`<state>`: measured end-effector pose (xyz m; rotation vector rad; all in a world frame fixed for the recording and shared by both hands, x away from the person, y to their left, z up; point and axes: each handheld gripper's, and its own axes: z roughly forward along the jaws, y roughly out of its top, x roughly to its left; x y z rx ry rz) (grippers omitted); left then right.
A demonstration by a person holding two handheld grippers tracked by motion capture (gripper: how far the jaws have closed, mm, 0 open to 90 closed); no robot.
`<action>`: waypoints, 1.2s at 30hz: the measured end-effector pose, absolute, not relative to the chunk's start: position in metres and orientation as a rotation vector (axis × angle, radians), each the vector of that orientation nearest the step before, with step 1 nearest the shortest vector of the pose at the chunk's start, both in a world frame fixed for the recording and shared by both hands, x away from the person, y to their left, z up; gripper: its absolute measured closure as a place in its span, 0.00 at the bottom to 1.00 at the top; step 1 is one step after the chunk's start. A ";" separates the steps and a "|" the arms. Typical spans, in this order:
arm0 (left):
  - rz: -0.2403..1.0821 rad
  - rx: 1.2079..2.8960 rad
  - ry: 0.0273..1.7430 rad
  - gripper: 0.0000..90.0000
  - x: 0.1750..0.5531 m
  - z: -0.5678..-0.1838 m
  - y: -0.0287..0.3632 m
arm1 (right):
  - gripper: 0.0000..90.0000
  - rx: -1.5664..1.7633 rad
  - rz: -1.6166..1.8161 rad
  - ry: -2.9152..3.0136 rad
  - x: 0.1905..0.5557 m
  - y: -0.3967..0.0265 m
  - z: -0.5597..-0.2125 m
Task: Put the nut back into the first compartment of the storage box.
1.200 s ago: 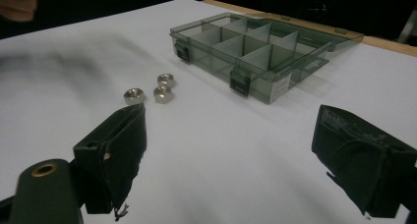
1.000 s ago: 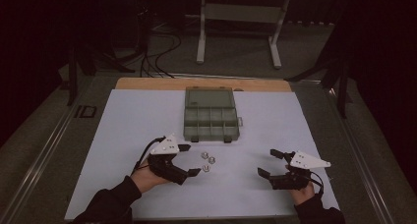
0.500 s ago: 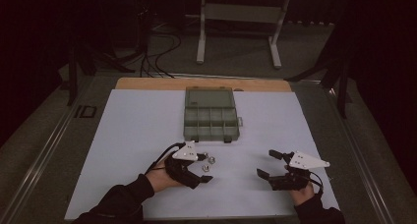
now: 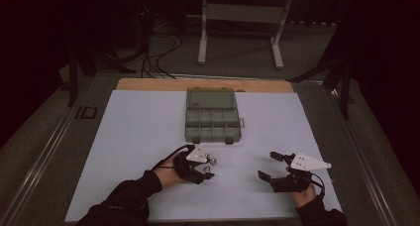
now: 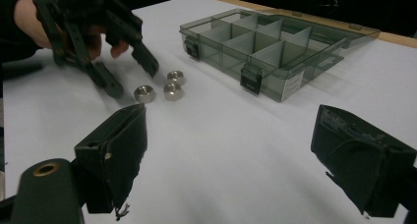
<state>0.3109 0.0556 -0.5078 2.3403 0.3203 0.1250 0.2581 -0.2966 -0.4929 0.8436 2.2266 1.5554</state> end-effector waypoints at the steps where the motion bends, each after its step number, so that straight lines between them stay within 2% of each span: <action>1: 0.108 2.336 0.329 0.55 0.312 -0.509 0.055 | 0.15 0.844 1.558 2.225 0.258 -0.297 -0.493; 4: 0.110 2.350 0.334 0.60 0.315 -0.512 0.054 | 0.15 0.849 1.562 2.220 0.257 -0.297 -0.492; 12: 0.110 2.384 0.326 0.66 0.317 -0.517 0.053 | 0.16 0.854 1.557 2.221 0.258 -0.298 -0.492; 16: 0.116 2.394 0.318 0.76 0.318 -0.517 0.053 | 0.16 0.855 1.547 2.220 0.258 -0.298 -0.493; 26: 0.098 2.417 0.305 0.78 0.314 -0.509 0.053 | 0.16 0.866 1.561 2.210 0.258 -0.299 -0.492; 36: 0.131 2.338 0.349 0.78 0.310 -0.463 0.065 | 0.16 0.849 1.578 2.193 0.256 -0.299 -0.490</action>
